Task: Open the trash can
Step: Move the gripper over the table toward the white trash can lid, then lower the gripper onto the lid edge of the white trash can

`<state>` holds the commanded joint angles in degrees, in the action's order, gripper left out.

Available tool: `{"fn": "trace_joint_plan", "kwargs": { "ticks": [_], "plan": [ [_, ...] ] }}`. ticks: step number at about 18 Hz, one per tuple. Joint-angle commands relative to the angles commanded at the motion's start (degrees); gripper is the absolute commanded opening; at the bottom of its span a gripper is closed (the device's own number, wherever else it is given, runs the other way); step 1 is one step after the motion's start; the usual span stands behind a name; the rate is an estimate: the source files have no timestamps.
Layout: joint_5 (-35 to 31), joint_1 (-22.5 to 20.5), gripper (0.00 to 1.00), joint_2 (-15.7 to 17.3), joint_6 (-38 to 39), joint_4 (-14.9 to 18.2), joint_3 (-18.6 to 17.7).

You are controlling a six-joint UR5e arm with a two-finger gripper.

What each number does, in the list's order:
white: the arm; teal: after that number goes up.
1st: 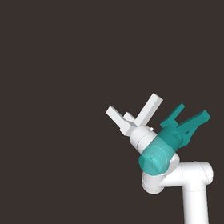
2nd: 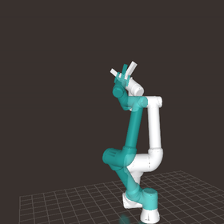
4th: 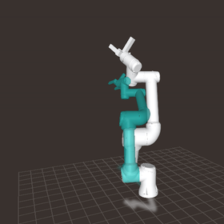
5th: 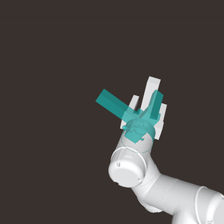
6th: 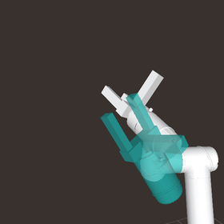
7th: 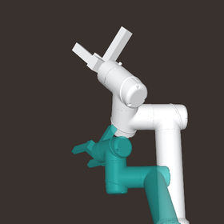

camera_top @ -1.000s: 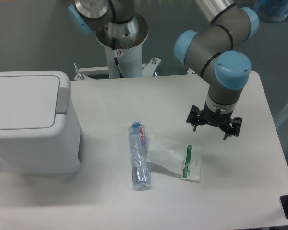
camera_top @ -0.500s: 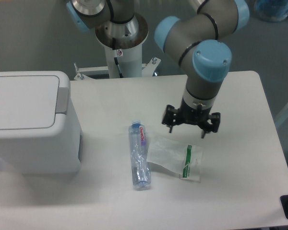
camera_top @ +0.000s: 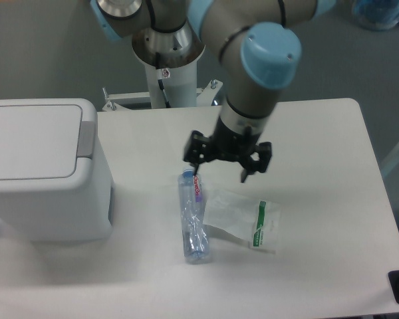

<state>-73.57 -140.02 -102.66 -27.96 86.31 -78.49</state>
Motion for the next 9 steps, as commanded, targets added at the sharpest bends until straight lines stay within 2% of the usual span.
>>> {"fn": "trace_joint_plan", "kwargs": {
  "ticks": [6,9],
  "plan": [
    [2.2,6.59,1.0,1.76,3.7,0.0,-0.88],
    [3.69,7.57,1.0,2.98,3.79,0.18,-2.02]
  ]
}}
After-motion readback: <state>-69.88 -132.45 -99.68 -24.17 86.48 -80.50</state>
